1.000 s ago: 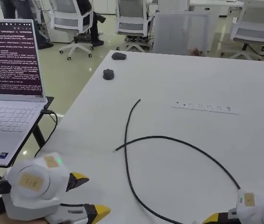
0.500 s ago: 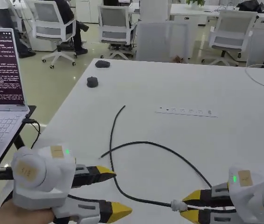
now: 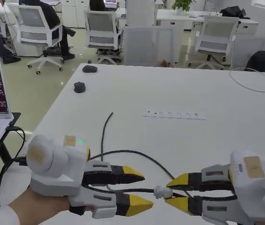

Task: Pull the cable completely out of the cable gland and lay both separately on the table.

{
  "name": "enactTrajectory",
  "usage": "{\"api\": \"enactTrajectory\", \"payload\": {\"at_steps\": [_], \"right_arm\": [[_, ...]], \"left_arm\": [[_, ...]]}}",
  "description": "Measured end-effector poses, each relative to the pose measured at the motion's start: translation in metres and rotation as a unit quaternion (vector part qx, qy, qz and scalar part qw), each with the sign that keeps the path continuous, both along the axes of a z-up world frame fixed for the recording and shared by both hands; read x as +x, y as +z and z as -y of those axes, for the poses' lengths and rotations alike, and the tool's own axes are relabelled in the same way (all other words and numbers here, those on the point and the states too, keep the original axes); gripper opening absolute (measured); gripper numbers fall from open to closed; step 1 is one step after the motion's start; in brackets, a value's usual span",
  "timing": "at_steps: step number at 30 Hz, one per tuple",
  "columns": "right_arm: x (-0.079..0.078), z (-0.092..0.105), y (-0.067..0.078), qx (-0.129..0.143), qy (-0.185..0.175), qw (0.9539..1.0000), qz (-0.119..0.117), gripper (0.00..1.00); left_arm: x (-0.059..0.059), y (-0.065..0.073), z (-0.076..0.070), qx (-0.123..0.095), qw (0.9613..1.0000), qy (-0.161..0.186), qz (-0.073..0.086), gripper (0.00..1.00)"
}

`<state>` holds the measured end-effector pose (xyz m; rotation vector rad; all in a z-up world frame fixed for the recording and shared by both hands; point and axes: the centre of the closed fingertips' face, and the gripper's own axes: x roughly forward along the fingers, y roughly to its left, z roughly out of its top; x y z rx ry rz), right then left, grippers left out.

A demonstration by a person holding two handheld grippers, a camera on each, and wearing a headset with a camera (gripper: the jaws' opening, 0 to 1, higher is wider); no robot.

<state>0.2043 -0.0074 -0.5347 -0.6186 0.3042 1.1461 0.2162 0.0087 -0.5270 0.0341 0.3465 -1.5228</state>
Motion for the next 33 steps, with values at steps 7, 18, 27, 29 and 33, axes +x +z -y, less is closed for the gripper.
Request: {"api": "enactTrajectory", "payload": {"at_steps": [7, 18, 27, 29, 33], "right_arm": [[-0.011, -0.008, 0.023, 0.009, 0.032, 0.9985, 0.045, 0.1], [-0.016, -0.013, 0.041, 0.019, 0.048, 0.9957, 0.077, 0.1], [-0.019, -0.016, 0.064, 0.189, 0.022, 0.9799, -0.06, 0.19], [-0.019, -0.016, 0.068, 0.224, 0.01, 0.9691, -0.104, 0.24], [-0.019, -0.019, 0.083, 0.298, 0.01, 0.9395, -0.168, 0.23]], "left_arm": [[-0.013, 0.026, 0.006, -0.049, 0.9982, -0.034, -0.003, 0.27], [-0.02, 0.035, 0.008, -0.06, 0.9968, -0.052, -0.013, 0.16], [-0.02, 0.055, 0.0, -0.061, 0.9977, -0.031, 0.002, 0.15], [-0.02, 0.065, -0.002, -0.068, 0.997, -0.026, 0.026, 0.15], [-0.022, 0.076, -0.004, -0.058, 0.9949, -0.026, 0.079, 0.15]]}}
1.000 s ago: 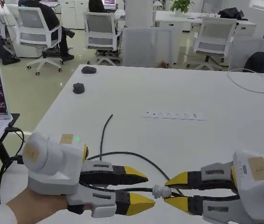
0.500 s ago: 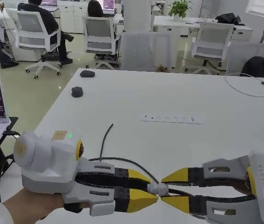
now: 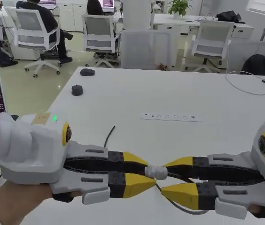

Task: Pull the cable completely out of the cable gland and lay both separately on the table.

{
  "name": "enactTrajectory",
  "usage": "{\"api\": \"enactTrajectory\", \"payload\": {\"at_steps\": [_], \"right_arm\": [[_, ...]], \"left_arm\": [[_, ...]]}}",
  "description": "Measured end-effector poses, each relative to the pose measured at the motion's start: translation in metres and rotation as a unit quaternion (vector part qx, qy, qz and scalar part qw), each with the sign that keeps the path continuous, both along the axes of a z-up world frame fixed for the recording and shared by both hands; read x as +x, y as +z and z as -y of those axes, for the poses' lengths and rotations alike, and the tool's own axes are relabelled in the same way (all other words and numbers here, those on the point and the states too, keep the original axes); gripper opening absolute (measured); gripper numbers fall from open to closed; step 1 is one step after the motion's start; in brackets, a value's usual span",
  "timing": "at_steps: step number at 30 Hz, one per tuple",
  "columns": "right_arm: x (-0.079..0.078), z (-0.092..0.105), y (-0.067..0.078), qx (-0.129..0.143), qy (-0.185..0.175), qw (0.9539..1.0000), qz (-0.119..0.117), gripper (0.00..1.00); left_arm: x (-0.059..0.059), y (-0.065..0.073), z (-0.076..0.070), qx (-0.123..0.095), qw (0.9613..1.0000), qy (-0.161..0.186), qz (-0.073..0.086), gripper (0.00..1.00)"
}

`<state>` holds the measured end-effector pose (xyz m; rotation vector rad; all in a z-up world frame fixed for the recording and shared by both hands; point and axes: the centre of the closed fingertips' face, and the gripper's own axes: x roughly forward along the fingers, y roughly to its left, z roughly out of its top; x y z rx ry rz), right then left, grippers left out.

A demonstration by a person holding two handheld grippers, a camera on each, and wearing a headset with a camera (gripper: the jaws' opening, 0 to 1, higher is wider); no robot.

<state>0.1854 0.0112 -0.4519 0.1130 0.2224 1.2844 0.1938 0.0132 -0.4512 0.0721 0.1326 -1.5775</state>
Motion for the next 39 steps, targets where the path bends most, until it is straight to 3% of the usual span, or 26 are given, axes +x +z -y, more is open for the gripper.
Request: {"api": "enactTrajectory", "payload": {"at_steps": [1, 2, 6, 11, 13, 15, 19, 20, 22, 24, 26, 27, 29, 33, 36, 38, 39], "right_arm": [[-0.001, -0.001, 0.006, 0.024, 0.005, 0.9996, -0.015, 0.22], [-0.001, -0.001, 0.008, 0.031, 0.005, 0.9992, -0.023, 0.22], [0.001, -0.004, 0.01, 0.031, 0.009, 0.9993, -0.017, 0.16], [-0.001, -0.007, 0.012, 0.033, 0.018, 0.9993, -0.009, 0.12], [-0.003, -0.008, 0.01, 0.026, 0.025, 0.9992, -0.019, 0.12], [-0.004, -0.008, 0.011, 0.017, 0.027, 0.9995, 0.002, 0.11], [-0.007, -0.009, 0.014, 0.011, 0.029, 0.9992, 0.027, 0.1], [-0.007, -0.008, 0.013, -0.003, 0.038, 0.9977, 0.056, 0.1], [-0.008, -0.008, 0.015, -0.007, 0.038, 0.9964, 0.075, 0.1], [-0.007, -0.007, 0.018, -0.005, 0.035, 0.9954, 0.089, 0.1], [-0.006, -0.007, 0.021, -0.015, 0.037, 0.9906, 0.131, 0.1], [-0.005, -0.007, 0.021, -0.026, 0.038, 0.9844, 0.17, 0.1], [-0.007, -0.008, 0.02, -0.035, 0.044, 0.9794, 0.194, 0.1], [-0.006, -0.008, 0.017, -0.035, 0.048, 0.9804, 0.188, 0.1], [-0.006, -0.009, 0.016, -0.035, 0.048, 0.9799, 0.19, 0.1], [-0.005, -0.01, 0.015, -0.024, 0.047, 0.9867, 0.154, 0.11], [-0.004, -0.009, 0.013, -0.019, 0.045, 0.9909, 0.125, 0.12]], "left_arm": [[-0.002, 0.002, 0.0, 0.0, 1.0, 0.0, 0.005, 0.15], [-0.002, 0.003, -0.001, 0.001, 0.9999, 0.0, 0.01, 0.15], [-0.005, 0.008, -0.001, -0.004, 0.9996, 0.001, 0.028, 0.15], [-0.004, 0.01, -0.002, -0.007, 0.9994, 0.005, 0.032, 0.15], [-0.006, 0.008, -0.001, -0.001, 0.9995, 0.003, 0.031, 0.15], [-0.005, 0.008, -0.002, 0.0, 0.9996, 0.007, 0.027, 0.15], [-0.005, 0.011, -0.002, -0.004, 1.0, 0.003, -0.007, 0.14], [-0.008, 0.01, -0.002, -0.001, 0.9994, -0.002, -0.036, 0.14], [-0.006, 0.011, -0.001, -0.009, 0.9991, -0.001, -0.041, 0.14], [-0.005, 0.014, -0.001, -0.02, 0.9978, 0.004, -0.064, 0.14], [-0.004, 0.015, -0.001, -0.027, 0.9959, 0.006, -0.086, 0.14], [-0.004, 0.016, -0.001, -0.03, 0.9941, 0.006, -0.104, 0.14], [-0.003, 0.014, -0.002, -0.031, 0.9927, 0.005, -0.117, 0.14], [-0.004, 0.012, -0.003, -0.029, 0.9917, 0.005, -0.125, 0.14], [-0.004, 0.012, -0.003, -0.028, 0.9922, 0.006, -0.121, 0.14], [-0.005, 0.012, -0.004, -0.026, 0.9936, 0.006, -0.109, 0.14], [-0.004, 0.011, -0.004, -0.023, 0.9953, 0.008, -0.093, 0.14]]}}
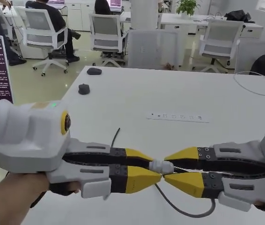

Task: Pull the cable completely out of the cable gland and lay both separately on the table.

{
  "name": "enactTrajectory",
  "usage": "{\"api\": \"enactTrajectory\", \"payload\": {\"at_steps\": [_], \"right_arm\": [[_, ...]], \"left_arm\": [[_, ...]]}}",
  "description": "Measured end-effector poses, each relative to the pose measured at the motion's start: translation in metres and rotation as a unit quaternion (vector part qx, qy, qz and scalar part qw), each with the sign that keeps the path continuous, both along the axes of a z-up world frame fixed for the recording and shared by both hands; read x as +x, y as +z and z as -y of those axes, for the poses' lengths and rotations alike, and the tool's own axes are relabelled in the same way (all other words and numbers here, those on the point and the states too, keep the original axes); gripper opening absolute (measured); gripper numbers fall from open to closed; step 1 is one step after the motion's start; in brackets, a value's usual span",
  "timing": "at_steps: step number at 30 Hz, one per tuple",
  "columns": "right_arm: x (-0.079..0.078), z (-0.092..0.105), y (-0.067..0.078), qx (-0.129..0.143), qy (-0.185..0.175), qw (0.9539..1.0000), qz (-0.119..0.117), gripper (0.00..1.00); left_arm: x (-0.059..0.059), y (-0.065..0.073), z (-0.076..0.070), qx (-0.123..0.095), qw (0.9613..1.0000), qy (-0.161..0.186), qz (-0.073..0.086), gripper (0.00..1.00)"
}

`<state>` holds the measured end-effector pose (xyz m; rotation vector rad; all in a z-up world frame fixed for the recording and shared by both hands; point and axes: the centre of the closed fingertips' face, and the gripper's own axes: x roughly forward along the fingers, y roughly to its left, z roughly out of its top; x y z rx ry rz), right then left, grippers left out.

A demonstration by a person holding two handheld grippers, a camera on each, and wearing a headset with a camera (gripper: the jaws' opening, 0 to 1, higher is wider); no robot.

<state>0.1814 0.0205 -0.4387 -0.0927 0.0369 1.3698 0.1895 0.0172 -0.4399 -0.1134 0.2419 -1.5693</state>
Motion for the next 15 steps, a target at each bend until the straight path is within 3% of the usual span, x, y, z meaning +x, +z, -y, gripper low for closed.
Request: {"api": "enactTrajectory", "payload": {"at_steps": [1, 2, 3, 4, 6, 7, 8, 9, 15], "right_arm": [[0.001, 0.001, 0.0, 0.007, -0.003, 0.9996, -0.026, 0.12], [0.002, 0.001, 0.001, 0.024, -0.003, 0.9966, -0.079, 0.16], [0.004, 0.002, 0.002, 0.038, -0.007, 0.9939, -0.104, 0.23], [0.006, 0.003, 0.004, 0.047, -0.011, 0.9932, -0.106, 0.28], [0.008, 0.006, 0.002, 0.043, -0.014, 0.9929, -0.11, 0.22], [0.009, 0.008, -0.001, 0.045, -0.021, 0.9901, -0.131, 0.21], [0.009, 0.008, 0.0, 0.051, -0.023, 0.9879, -0.144, 0.23], [0.009, 0.007, 0.001, 0.061, -0.025, 0.9844, -0.163, 0.25], [0.009, 0.004, 0.004, 0.083, -0.025, 0.9776, -0.192, 0.22]], "left_arm": [[0.001, 0.0, 0.0, 0.003, 0.9999, 0.003, 0.015, 0.14], [0.003, 0.0, -0.001, 0.006, 0.9995, 0.006, 0.031, 0.14], [0.004, 0.001, -0.002, 0.006, 0.9986, 0.01, 0.051, 0.15], [0.005, 0.002, -0.003, 0.007, 0.998, 0.014, 0.061, 0.15], [0.006, 0.007, -0.004, 0.005, 0.9959, 0.018, 0.089, 0.15], [0.008, 0.008, -0.005, 0.011, 0.9938, 0.023, 0.108, 0.15], [0.008, 0.009, -0.005, 0.012, 0.9932, 0.024, 0.113, 0.15], [0.008, 0.01, -0.006, 0.013, 0.9913, 0.022, 0.129, 0.15], [0.008, 0.01, -0.005, 0.018, 0.9893, 0.021, 0.143, 0.15]]}}
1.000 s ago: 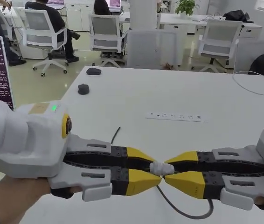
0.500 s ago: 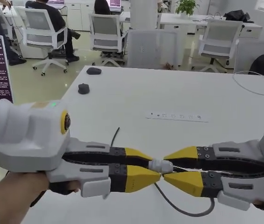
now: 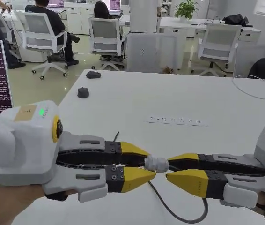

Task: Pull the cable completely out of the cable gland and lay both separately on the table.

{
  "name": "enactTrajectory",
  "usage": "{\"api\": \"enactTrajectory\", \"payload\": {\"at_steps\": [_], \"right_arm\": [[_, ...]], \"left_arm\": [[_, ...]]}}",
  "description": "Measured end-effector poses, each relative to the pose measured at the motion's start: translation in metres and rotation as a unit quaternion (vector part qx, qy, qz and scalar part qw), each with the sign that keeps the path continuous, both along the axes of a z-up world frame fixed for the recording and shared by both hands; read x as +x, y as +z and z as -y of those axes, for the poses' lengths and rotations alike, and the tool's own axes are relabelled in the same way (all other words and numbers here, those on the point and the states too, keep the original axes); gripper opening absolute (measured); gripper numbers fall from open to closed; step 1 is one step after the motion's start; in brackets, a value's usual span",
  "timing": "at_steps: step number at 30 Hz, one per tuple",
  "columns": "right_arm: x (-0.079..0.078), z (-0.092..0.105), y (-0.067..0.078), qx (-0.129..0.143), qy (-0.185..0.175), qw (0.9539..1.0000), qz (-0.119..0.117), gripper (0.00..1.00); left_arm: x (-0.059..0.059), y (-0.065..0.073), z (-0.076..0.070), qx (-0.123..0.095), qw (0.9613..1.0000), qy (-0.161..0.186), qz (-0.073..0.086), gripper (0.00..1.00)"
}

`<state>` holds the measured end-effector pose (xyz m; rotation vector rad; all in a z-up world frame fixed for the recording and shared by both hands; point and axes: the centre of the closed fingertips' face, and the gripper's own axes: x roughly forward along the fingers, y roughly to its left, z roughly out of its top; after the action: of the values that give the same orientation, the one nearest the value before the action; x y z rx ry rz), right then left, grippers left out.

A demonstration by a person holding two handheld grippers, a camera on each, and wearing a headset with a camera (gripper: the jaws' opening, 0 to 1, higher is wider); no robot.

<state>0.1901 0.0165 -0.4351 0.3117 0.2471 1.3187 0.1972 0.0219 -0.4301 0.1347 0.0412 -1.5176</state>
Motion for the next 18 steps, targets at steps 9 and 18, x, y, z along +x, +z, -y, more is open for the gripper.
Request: {"api": "enactTrajectory", "payload": {"at_steps": [9, 18], "right_arm": [[-0.0021, -0.0035, 0.002, 0.007, 0.001, 1.0, 0.003, 0.13], [-0.0083, -0.0042, 0.0049, -0.033, 0.012, 0.9924, 0.118, 0.11]], "left_arm": [[-0.0013, -0.0021, 0.0015, 0.001, 1.0, -0.004, 0.005, 0.15], [-0.0034, -0.0005, 0.0008, -0.006, 0.9984, -0.019, -0.052, 0.15]]}}
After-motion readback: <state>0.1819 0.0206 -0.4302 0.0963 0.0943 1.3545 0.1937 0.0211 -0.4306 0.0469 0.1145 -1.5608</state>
